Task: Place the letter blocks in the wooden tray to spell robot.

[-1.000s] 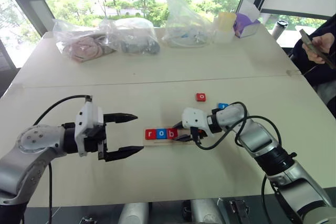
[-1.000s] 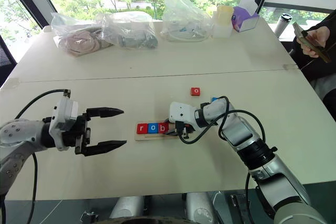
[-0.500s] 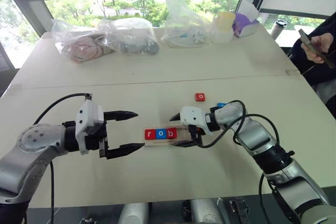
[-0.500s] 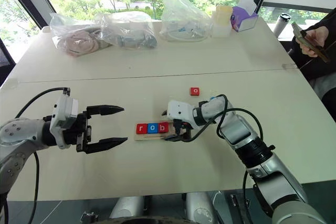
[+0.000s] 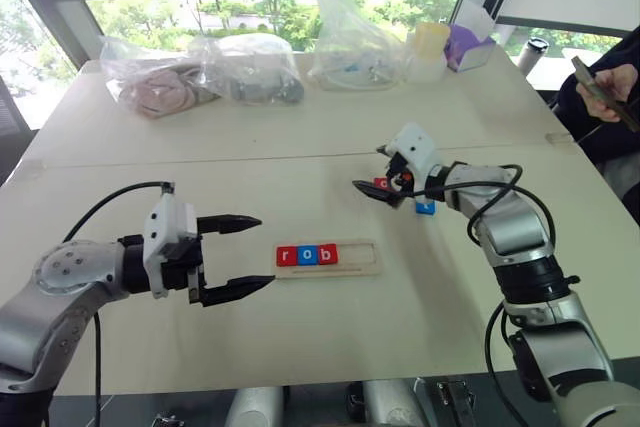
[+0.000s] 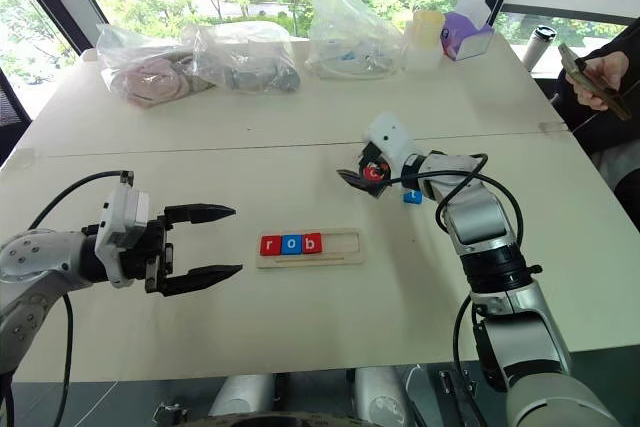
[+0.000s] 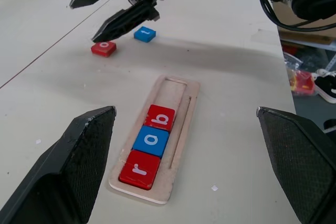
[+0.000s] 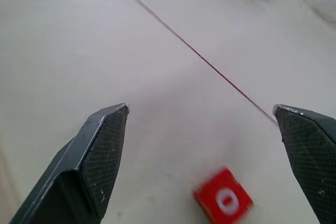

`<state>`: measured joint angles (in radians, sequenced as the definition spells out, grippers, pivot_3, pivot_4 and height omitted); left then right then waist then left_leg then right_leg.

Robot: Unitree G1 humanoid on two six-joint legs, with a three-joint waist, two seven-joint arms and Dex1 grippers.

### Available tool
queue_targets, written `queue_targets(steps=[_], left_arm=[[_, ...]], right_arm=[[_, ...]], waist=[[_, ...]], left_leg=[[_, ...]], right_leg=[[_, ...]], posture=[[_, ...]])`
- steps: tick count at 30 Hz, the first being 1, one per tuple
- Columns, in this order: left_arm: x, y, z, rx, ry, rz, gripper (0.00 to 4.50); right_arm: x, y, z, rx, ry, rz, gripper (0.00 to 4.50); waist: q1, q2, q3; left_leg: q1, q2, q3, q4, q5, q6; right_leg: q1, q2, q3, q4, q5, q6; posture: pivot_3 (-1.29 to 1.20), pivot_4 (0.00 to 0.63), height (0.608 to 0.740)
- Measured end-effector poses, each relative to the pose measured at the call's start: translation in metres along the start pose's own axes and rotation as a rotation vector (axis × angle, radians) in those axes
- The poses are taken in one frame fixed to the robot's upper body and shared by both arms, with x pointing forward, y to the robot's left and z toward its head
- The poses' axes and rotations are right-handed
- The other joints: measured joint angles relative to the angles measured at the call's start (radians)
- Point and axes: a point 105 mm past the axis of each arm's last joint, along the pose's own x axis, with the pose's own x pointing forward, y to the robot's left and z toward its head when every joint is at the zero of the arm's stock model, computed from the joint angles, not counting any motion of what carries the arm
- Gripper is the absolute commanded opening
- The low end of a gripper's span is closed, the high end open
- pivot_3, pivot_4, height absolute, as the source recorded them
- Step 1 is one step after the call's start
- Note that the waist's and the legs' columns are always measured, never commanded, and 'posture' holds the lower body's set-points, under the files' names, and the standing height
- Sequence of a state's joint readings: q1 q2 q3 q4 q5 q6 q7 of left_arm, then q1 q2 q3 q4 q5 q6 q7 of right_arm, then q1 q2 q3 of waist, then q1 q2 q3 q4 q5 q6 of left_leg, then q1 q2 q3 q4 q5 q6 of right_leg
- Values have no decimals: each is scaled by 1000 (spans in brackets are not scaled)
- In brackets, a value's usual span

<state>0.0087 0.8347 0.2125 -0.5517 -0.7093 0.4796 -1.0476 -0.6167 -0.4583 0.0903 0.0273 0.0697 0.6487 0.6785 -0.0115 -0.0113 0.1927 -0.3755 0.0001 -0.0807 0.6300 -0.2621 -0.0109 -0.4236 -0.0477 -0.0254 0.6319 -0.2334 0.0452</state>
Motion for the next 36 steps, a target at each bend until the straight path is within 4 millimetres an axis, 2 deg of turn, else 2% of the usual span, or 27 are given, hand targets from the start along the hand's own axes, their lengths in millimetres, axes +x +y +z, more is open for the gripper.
queue_targets(steps=[4,9,19,22,26,27,32,35,36], left_arm=[[1,1,0,1,-1,5,4500],[5,-1,-1,-4,-8,-9,4500],[8,1,-1,6,-7,5,4500],[9,1,-1,4,-17,8,4500],[10,2,-2,3,-23,20,4500],[11,2,-2,2,-26,23,4500],[16,0,-4,-2,-28,10,4500],[18,0,-3,6,-36,9,4500],[19,0,-2,7,-43,6,4500]], right_arm=[[1,-2,-19,104,99,-131,4463],[8,20,-44,258,199,-251,4463],[16,23,-41,338,210,-359,4463],[20,21,-38,388,210,-391,3612],[22,15,-38,424,214,-424,1448],[22,15,-38,426,214,-424,1131],[19,16,-37,388,233,-398,1142],[1,14,-39,287,275,-379,1142],[-11,13,-40,267,294,-373,1142]], waist=[[-2,0,0],[-2,1,0],[-5,1,-1],[-6,1,-1],[-6,1,-1],[-6,1,-1],[-5,1,-1],[0,2,-1],[1,2,-1]], left_leg=[[0,0,0,-1,0,0],[0,0,0,-1,0,0],[0,0,0,0,0,0],[1,0,0,-1,0,0],[0,0,0,-1,0,0],[0,0,0,-1,0,0],[0,0,0,-1,0,0],[-1,0,0,-1,0,0],[-1,0,0,-1,0,0]], right_leg=[[-1,0,0,0,0,0],[-1,0,0,1,1,2],[-1,1,0,1,1,0],[-1,1,0,1,2,1],[-1,1,0,1,2,1],[-1,1,0,1,2,1],[-1,1,0,1,1,1],[-1,1,0,0,0,0],[-1,0,0,0,0,0]], posture=[[0,150,740],[0,150,740],[0,150,740],[0,150,740],[0,150,740],[0,150,740],[0,150,740],[0,150,740],[0,150,740]])
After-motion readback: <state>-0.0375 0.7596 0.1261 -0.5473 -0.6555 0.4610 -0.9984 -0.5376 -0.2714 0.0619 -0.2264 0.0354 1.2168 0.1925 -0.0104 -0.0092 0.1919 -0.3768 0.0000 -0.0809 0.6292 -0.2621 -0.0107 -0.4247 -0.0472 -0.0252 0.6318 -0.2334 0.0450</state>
